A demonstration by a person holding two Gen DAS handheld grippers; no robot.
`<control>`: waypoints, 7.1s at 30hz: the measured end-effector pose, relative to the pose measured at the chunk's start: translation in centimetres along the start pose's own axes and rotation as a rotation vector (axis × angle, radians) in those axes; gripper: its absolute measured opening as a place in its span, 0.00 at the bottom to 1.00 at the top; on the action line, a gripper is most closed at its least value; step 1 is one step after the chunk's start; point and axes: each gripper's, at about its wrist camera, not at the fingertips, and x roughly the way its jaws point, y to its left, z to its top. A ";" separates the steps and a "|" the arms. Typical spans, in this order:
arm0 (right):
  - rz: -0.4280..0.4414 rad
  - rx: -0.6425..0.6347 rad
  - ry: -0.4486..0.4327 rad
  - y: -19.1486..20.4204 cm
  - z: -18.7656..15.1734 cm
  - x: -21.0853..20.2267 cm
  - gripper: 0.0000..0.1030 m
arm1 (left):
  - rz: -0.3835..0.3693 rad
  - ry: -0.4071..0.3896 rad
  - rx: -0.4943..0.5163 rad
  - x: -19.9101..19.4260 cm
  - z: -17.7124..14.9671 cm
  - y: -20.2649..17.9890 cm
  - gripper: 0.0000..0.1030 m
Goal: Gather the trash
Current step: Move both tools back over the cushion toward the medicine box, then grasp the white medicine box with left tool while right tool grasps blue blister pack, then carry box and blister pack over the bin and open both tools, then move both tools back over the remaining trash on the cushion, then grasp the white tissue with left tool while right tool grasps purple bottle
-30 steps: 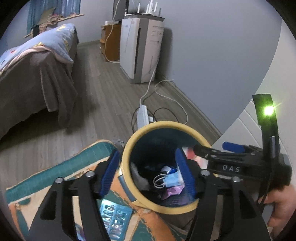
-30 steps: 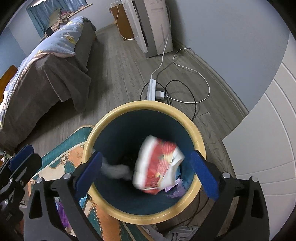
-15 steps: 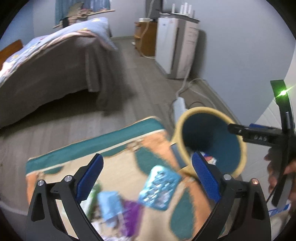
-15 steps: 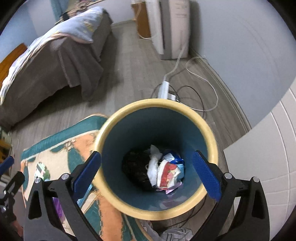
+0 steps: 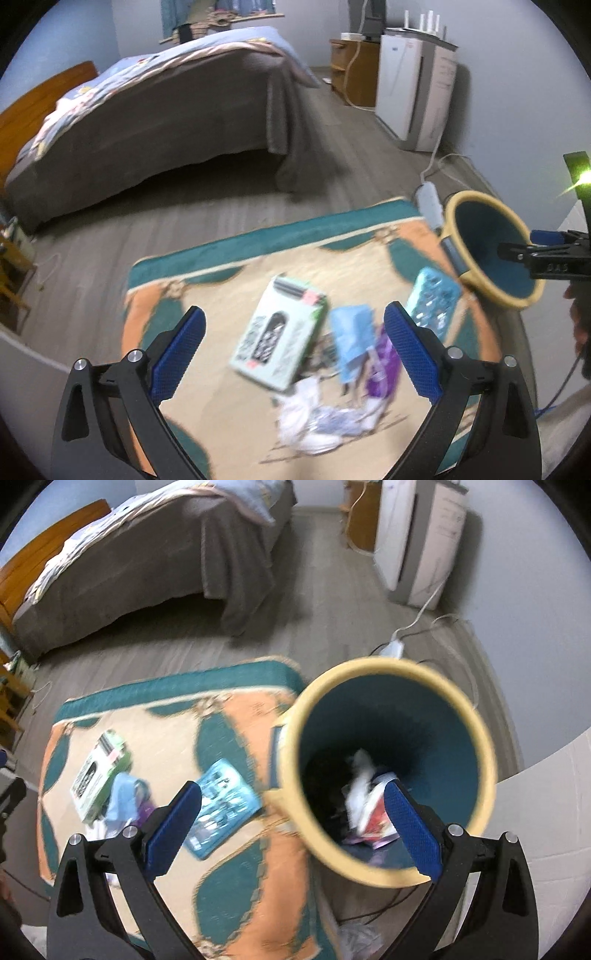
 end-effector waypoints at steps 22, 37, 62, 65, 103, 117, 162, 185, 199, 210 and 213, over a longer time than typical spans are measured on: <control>0.007 0.012 0.163 6.6 -0.9 5.7 0.94 | -0.021 0.117 -0.008 5.8 -1.8 4.1 0.94; 0.051 0.199 0.291 6.8 -1.6 8.9 0.94 | -0.055 0.214 0.057 10.3 -2.0 3.0 0.94; -0.105 0.066 0.268 9.8 1.6 13.2 0.69 | -0.095 0.383 0.105 16.8 -1.8 1.3 0.93; -0.099 0.052 0.259 9.9 1.6 13.1 0.66 | -0.106 0.383 0.110 16.2 -2.2 0.9 0.80; -0.017 0.022 -0.118 2.3 -0.5 -2.8 0.66 | -0.035 0.023 0.079 1.7 -0.9 -4.2 0.74; -0.019 0.216 -0.156 -7.1 1.9 -4.1 0.66 | -0.168 0.004 0.226 1.6 2.4 -14.7 0.74; 0.030 0.278 -0.073 -9.3 1.0 -1.9 0.94 | -0.097 0.013 0.108 0.5 3.4 -8.4 0.92; -0.001 -0.111 0.075 9.4 -2.3 1.0 0.94 | 0.055 0.121 -0.134 1.2 -5.4 5.7 0.93; -0.024 -0.129 0.156 12.1 -3.7 4.3 0.94 | 0.051 0.271 -0.099 4.9 -9.2 5.4 0.93; 0.004 -0.092 0.212 11.4 -4.2 5.8 0.71 | 0.001 0.380 0.034 7.5 -10.6 2.4 0.92; 0.044 -0.079 0.244 11.7 -4.5 6.5 0.60 | 0.001 0.408 0.047 8.0 -11.1 2.3 0.91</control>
